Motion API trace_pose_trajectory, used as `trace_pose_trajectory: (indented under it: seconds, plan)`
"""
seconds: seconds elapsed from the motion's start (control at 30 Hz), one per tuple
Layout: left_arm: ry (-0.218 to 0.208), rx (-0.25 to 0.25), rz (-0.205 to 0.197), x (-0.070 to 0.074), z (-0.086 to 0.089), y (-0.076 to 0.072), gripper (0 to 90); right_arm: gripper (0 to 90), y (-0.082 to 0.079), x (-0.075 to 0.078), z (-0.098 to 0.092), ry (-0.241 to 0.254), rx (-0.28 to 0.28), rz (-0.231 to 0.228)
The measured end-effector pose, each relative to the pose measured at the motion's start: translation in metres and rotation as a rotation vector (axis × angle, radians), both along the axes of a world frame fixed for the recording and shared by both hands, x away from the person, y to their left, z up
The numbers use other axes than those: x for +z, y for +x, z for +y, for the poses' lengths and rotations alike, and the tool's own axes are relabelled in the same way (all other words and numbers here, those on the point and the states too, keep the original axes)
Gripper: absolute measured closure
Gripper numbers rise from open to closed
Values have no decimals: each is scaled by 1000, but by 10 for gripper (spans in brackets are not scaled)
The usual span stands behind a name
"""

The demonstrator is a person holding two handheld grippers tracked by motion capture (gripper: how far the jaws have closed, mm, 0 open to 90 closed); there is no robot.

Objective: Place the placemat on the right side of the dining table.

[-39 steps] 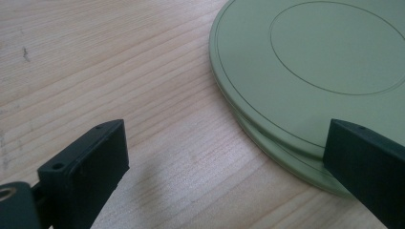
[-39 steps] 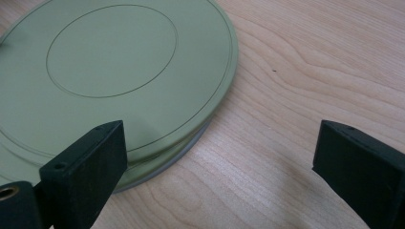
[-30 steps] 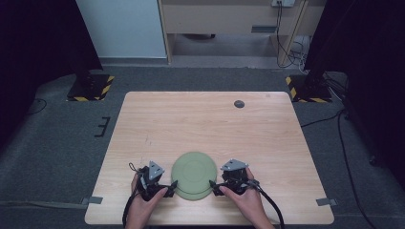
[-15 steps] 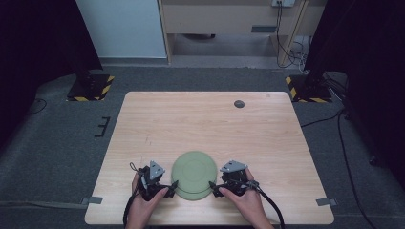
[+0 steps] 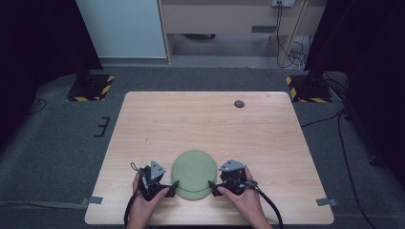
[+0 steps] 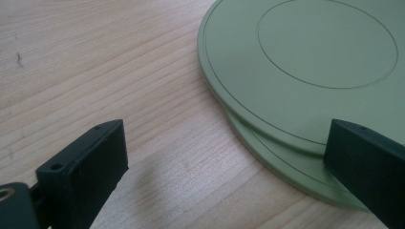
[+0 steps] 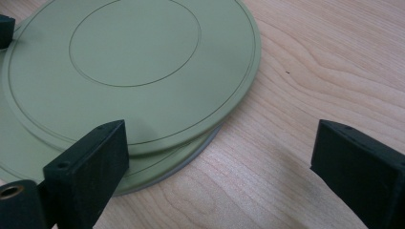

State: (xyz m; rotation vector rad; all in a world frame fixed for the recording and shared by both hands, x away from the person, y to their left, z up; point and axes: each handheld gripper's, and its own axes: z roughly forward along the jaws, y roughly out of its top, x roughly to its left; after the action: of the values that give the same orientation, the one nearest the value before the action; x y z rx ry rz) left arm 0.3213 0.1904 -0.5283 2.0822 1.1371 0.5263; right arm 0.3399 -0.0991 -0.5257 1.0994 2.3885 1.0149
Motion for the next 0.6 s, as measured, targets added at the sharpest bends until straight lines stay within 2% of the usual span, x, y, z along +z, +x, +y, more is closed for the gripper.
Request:
trace_pose_trajectory:
  seconds: [0.07, 0.13, 0.2, 0.23, 0.33, 0.47, 0.57, 0.6]
  plan:
    - [-3, -1, 2, 0, 0, 0, 2, 87, 0, 3, -1, 3, 12, -1]
    - [-3, -7, -2, 1, 0, -1, 17, 61, 4, 10, -2, 27, 24, 41]
    - [-5, -17, 0, 1, -1, -4, 23, 60, 11, 22, -1, 5, 74, 83]
    - [-4, -22, 2, 1, -3, -4, 23, 62, 13, 26, 0, 1, 88, 89]
    - [5, -34, 1, 1, -7, -6, 19, 56, 25, 39, 3, 1, 108, 123]
    - [12, -51, -2, 0, -9, -9, 22, 62, 43, 50, 10, -18, 125, 121]
    - [17, -51, -1, 0, -11, -8, 12, 59, 54, 51, 16, -14, 132, 147]
    - [15, -54, 1, 0, -11, -7, 0, 60, 57, 50, 18, -27, 135, 155]
